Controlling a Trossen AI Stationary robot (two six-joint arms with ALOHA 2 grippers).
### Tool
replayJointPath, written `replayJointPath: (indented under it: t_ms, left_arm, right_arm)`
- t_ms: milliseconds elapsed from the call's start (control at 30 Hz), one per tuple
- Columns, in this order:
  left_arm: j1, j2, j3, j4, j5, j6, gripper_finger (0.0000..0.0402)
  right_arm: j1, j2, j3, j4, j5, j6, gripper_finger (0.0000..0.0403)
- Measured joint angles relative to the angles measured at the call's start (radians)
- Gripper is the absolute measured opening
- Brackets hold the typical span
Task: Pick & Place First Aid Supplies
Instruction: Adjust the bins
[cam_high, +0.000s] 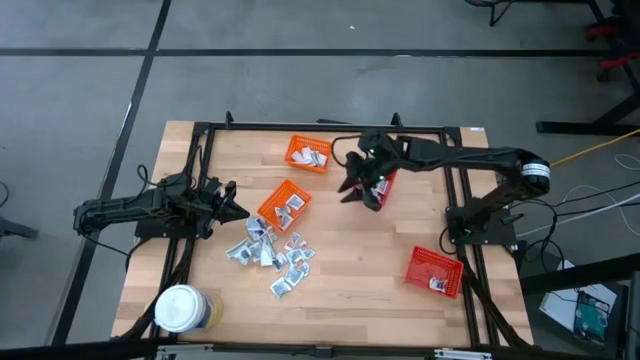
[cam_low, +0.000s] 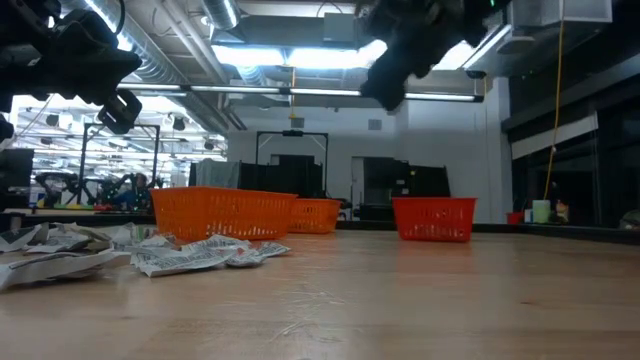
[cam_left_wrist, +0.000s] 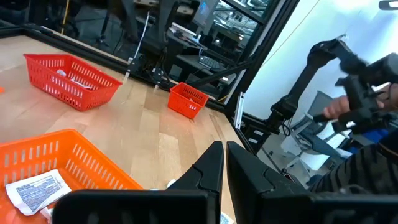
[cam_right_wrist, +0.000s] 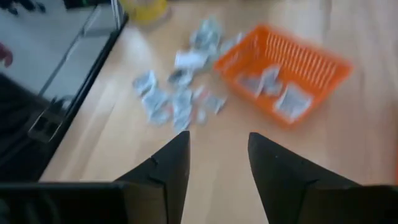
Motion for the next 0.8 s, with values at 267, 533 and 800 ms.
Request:
replayJointPath:
  t_ms: [267, 533, 800]
  left_arm:
    - [0.0, 0.0, 0.0, 0.0, 0.0, 0.0, 0.0015]
    - [0.0, 0.0, 0.0, 0.0, 0.0, 0.0, 0.0016]
    - [0.0, 0.0, 0.0, 0.0, 0.0, 0.0, 0.0015]
  right_arm:
    - [0.113, -0.007, 0.171, -0.508, -0.017, -0.054, 0.0163]
    - [0.301, -0.028, 0.168, -0.751, -0.026, 0.025, 0.0163]
    - [0.551, -0.028, 0.167, -0.829, 0.008, 0.215, 0.0163]
